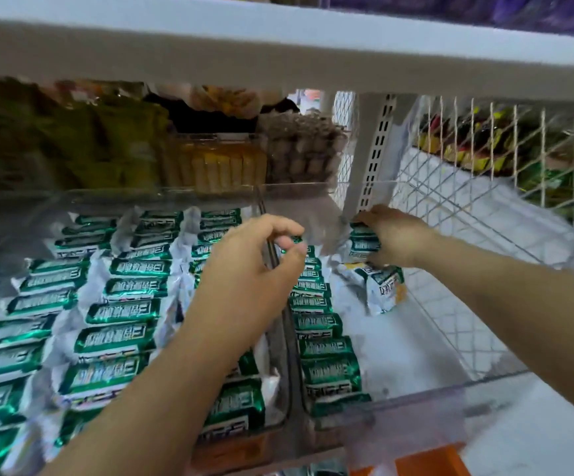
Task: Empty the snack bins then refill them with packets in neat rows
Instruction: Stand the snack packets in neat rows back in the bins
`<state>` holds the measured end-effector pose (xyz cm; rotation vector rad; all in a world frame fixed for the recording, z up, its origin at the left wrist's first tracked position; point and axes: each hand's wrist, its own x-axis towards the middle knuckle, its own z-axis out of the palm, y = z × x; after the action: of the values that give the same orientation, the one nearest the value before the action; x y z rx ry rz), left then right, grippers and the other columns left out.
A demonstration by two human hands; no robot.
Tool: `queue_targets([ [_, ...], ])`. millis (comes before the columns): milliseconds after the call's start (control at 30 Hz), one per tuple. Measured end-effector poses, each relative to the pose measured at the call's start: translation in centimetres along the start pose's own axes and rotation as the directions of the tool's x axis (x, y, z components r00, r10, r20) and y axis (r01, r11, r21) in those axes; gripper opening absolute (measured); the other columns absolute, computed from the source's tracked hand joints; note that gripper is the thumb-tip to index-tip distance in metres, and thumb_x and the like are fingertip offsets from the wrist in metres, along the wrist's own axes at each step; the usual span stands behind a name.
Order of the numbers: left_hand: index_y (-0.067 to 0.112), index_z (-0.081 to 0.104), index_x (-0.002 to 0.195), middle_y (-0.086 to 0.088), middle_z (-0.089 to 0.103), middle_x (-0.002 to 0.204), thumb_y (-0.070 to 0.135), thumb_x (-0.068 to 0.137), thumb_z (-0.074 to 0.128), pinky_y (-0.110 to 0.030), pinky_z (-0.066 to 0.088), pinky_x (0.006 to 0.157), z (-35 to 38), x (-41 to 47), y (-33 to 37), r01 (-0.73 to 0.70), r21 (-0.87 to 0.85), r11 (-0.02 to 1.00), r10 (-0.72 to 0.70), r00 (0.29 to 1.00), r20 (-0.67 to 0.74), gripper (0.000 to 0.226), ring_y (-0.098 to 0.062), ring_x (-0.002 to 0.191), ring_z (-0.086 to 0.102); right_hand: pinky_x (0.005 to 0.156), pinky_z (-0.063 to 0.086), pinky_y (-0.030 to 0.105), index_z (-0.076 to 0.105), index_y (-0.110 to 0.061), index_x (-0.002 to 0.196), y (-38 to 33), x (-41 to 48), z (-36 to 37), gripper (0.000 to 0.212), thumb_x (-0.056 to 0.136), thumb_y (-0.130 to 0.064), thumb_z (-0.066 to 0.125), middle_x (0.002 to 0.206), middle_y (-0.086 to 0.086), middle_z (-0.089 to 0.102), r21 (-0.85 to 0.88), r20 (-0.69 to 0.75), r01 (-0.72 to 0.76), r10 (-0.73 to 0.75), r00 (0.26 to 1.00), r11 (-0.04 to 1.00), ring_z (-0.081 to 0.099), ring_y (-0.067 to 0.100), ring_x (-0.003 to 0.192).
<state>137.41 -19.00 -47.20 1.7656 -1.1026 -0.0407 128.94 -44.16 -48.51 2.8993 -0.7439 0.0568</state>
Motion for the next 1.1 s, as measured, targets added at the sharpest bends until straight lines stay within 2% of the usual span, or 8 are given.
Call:
queue_targets([
  [100,0.042,0.057,0.086,0.023,0.061,0.09,0.029,0.089,0.057,-0.009,0.043,0.068,-0.1,-0.2,0.0,0.016,-0.059,0.998,-0.016,1.0,-0.008,0.014,0.007,0.085,0.055,0.078,0.043,0.027,0.05,-0.014,0.127,-0.2,0.6,-2.3,0.067,0.07,-0.021,0.083,0.116,0.007,0.057,0.055,0.316,0.03,-0.046,0.948,0.998,0.053,0.021,0.097],
  [167,0.041,0.057,0.084,0.026,0.061,0.087,0.025,0.092,0.056,-0.008,0.042,0.064,-0.2,-0.2,0.0,0.022,-0.091,0.996,-0.026,0.999,-0.038,0.018,0.008,0.081,0.056,0.076,0.043,0.026,0.053,-0.012,0.123,-0.6,1.0,-3.1,0.062,0.07,-0.021,0.083,0.113,0.006,0.06,0.054,0.382,0.032,-0.05,0.923,0.998,0.053,0.019,0.092],
  [467,0.036,0.06,0.085,0.024,0.055,0.064,0.02,0.095,0.053,-0.003,0.031,0.041,-0.5,-0.7,0.3,0.089,-0.215,0.973,-0.1,0.994,-0.038,0.02,0.008,0.046,0.046,0.08,0.053,0.039,0.041,-0.018,0.121,-2.5,2.2,-0.1,0.063,0.069,-0.011,0.077,0.105,0.005,0.056,0.06,0.22,-0.03,0.016,0.975,0.998,0.056,0.025,0.094],
  [633,0.033,0.061,0.087,0.019,0.053,0.054,0.017,0.096,0.052,-0.005,0.024,0.036,-0.6,-0.7,0.4,0.091,-0.234,0.968,-0.101,0.994,-0.03,0.02,0.002,0.036,0.041,0.078,0.048,0.033,0.042,-0.018,0.127,-1.6,1.6,0.5,0.065,0.072,-0.017,0.078,0.119,0.006,0.044,0.166,0.01,-0.094,0.094,0.996,0.982,0.054,0.027,0.099],
  [767,0.034,0.061,0.087,0.016,0.055,0.071,0.017,0.096,0.052,-0.014,0.037,0.043,-0.5,-0.7,0.4,0.081,-0.22,0.972,-0.089,0.996,-0.027,0.021,0.005,0.045,0.05,0.094,0.042,0.031,0.053,-0.014,0.131,-1.9,1.6,0.7,0.05,0.084,-0.012,0.069,0.13,0.01,0.053,0.197,0.07,-0.031,0.018,0.997,0.98,0.052,0.027,0.115],
  [833,0.034,0.061,0.088,0.017,0.054,0.07,0.019,0.096,0.052,-0.021,0.039,0.047,-0.5,-0.8,0.4,0.103,-0.241,0.965,-0.11,0.994,-0.013,0.019,0.004,0.071,0.058,0.093,0.038,0.022,0.053,-0.017,0.133,-2.0,1.5,0.5,0.05,0.086,-0.01,0.068,0.134,0.007,0.051,0.243,0.074,-0.01,-0.009,0.997,0.97,0.05,0.024,0.118],
  [933,0.033,0.061,0.088,0.019,0.052,0.067,0.02,0.096,0.053,-0.005,0.03,0.038,-0.6,-0.8,0.3,0.114,-0.24,0.964,-0.118,0.993,-0.001,0.018,0.015,0.084,0.033,0.084,0.034,0.018,0.053,-0.018,0.133,-1.9,1.4,0.3,0.05,0.085,-0.007,0.067,0.127,0.004,0.051,0.298,0.103,-0.005,-0.027,0.994,0.954,0.05,0.02,0.11],
  [1100,0.034,0.061,0.087,0.017,0.056,0.07,0.019,0.096,0.053,-0.009,0.026,0.037,-0.6,-0.8,0.2,0.103,-0.238,0.966,-0.107,0.994,-0.003,0.019,0.017,0.085,0.034,0.092,0.035,0.023,0.049,-0.015,0.138,-2.1,1.5,1.7,0.057,0.084,-0.005,0.067,0.133,0.01,0.046,0.334,0.097,0.03,-0.066,0.993,0.942,0.048,0.028,0.117],
])
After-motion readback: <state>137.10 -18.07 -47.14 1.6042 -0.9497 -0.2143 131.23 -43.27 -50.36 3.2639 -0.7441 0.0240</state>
